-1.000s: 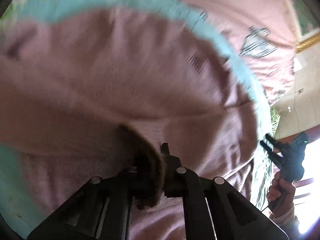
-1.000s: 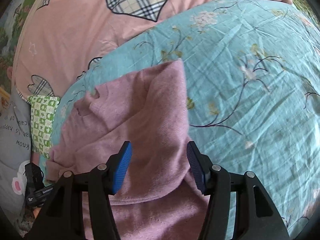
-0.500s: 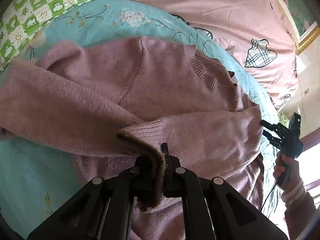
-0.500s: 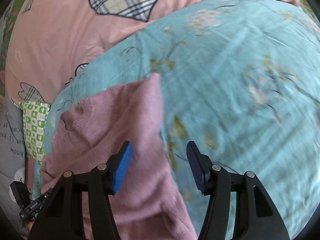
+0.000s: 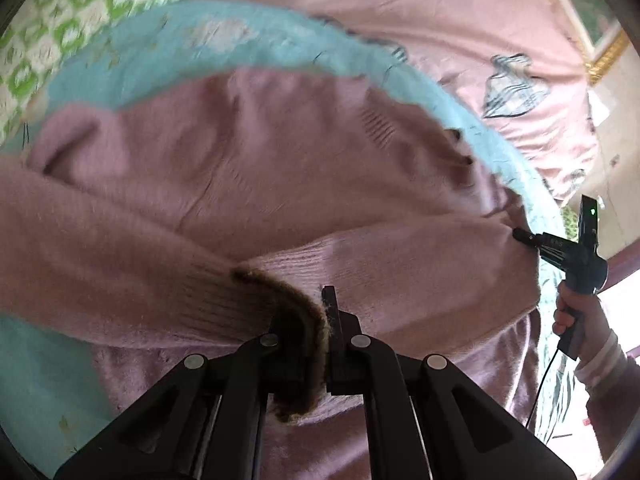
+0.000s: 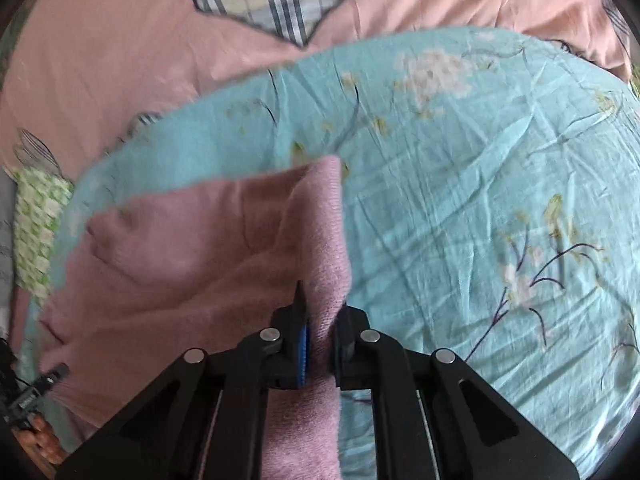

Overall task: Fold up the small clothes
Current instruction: 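Fold the held sleeve across the sweater body and open the left gripper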

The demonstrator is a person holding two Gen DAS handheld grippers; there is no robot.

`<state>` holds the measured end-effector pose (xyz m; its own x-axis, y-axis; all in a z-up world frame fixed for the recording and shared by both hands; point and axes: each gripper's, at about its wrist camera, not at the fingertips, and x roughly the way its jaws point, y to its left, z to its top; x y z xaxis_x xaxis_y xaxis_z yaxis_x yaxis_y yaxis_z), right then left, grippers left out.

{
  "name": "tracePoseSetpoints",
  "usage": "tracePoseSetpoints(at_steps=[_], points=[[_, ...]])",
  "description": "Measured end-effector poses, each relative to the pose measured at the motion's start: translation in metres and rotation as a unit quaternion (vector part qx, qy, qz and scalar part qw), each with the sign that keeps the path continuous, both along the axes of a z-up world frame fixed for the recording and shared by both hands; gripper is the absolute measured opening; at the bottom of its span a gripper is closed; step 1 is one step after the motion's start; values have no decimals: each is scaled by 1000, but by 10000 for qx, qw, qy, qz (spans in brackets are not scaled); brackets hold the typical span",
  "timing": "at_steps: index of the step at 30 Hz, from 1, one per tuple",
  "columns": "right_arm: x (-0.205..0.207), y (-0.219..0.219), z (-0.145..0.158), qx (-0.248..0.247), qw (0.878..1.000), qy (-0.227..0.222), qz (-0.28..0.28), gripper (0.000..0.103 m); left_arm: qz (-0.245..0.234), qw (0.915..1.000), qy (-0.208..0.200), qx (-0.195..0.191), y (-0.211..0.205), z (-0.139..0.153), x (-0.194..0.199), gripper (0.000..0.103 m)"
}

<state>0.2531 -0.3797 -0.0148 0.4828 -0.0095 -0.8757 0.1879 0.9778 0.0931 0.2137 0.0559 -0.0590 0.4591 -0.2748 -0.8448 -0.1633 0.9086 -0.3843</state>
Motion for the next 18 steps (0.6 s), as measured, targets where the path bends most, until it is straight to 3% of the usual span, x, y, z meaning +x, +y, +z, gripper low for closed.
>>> tracePoseSetpoints(at_steps=[2,6,11,14,18], points=[[4,-3,-12,118,9997,177,-104,12,17,9999,41,-148,5,0,-2,5],[-9,-4,1,297,9982,28,-517,33,38,9997,11,-252,16,14,-18,9],[-43,4,23,495,9980,-183,-358,39,293,9994,-82,-146,36,31,-52,17],[-69,16,27,711,9970,-144,-286,40,318,9990,167,-261,45,30,-63,48],[-85,47,17,846,9962,13,-191,41,771,9928,360,-841,72,19,-64,55]])
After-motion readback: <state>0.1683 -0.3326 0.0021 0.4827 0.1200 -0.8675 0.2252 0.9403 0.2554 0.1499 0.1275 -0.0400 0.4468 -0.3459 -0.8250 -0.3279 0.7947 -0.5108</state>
